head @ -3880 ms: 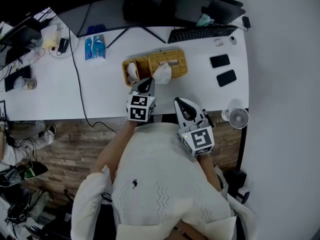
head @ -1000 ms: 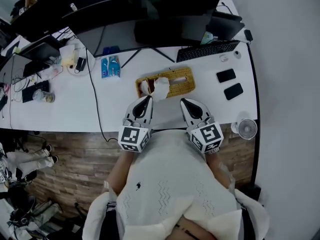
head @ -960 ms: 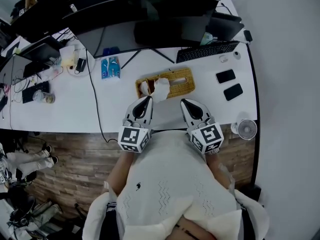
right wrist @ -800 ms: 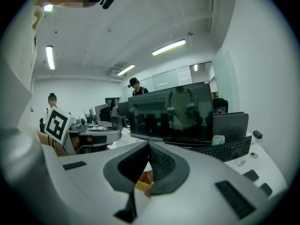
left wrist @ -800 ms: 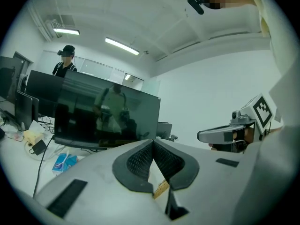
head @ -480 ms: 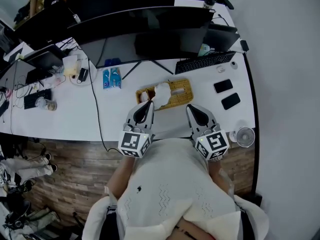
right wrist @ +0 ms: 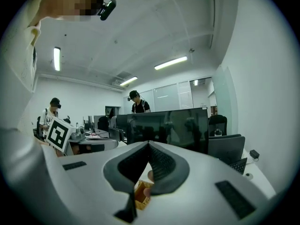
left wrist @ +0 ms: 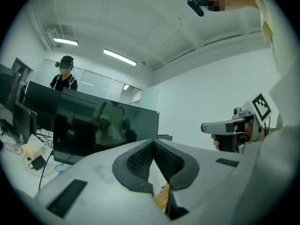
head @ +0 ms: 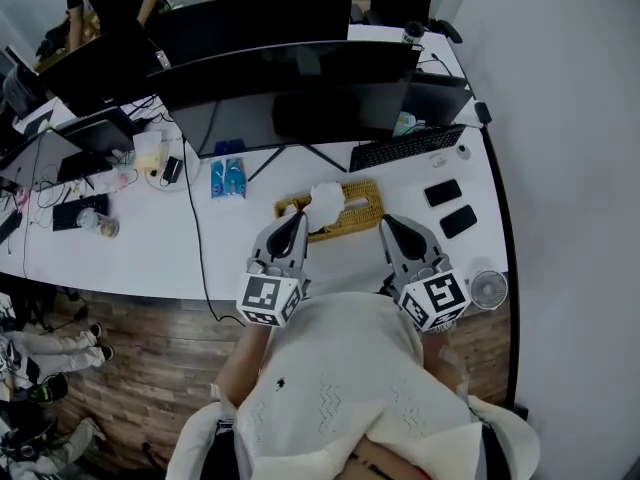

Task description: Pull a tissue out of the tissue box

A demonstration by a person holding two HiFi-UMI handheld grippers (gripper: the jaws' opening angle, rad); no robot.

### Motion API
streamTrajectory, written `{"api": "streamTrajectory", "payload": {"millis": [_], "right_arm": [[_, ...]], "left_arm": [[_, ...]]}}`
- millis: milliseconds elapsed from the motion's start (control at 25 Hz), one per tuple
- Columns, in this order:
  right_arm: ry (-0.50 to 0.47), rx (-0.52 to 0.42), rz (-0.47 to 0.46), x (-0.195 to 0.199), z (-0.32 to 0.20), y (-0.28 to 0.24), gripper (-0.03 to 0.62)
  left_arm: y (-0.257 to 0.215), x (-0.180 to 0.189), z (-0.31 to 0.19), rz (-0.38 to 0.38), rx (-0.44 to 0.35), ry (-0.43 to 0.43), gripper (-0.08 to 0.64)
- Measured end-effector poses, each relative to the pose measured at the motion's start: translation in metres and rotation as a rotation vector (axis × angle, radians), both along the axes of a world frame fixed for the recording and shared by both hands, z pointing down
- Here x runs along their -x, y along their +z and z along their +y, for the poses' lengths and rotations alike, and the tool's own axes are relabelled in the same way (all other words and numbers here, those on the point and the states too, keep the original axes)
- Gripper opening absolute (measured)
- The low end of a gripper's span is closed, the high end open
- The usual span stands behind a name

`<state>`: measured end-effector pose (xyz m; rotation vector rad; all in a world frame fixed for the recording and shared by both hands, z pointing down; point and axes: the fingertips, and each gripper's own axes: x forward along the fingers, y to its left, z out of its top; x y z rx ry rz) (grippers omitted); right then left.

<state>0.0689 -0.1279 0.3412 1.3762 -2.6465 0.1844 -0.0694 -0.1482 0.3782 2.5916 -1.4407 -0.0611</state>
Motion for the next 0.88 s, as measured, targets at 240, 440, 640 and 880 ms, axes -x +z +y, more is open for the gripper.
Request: {"api": "streamTrajectory", "payload": {"millis": [240,440,640,880], "right_arm": [[-0.007,-0.038,-0.013,0.007,0.003,-0.017,0.000],[-0.007,-0.050,-0.027,0.008,0.004,-0.022,0.000],[-0.018,-0.054,-0.029,0.011,0.006,-0.024,0.000],[-0.036,-0.057,-0.034,0.016,0.009,-0.023,0.000]], "left_arm": [[-0.016,0.007,0.001,0.002,-0.027,-0.013,0.014],[-0.020,0.009,0.004,0.004,-0.034,-0.019,0.014],[-0.022,0.010,0.007,-0.002,-0.039,-0.017,0.014],[-0.024,0.012,0.008,-0.002,-0.046,-0.021,0.014]]}}
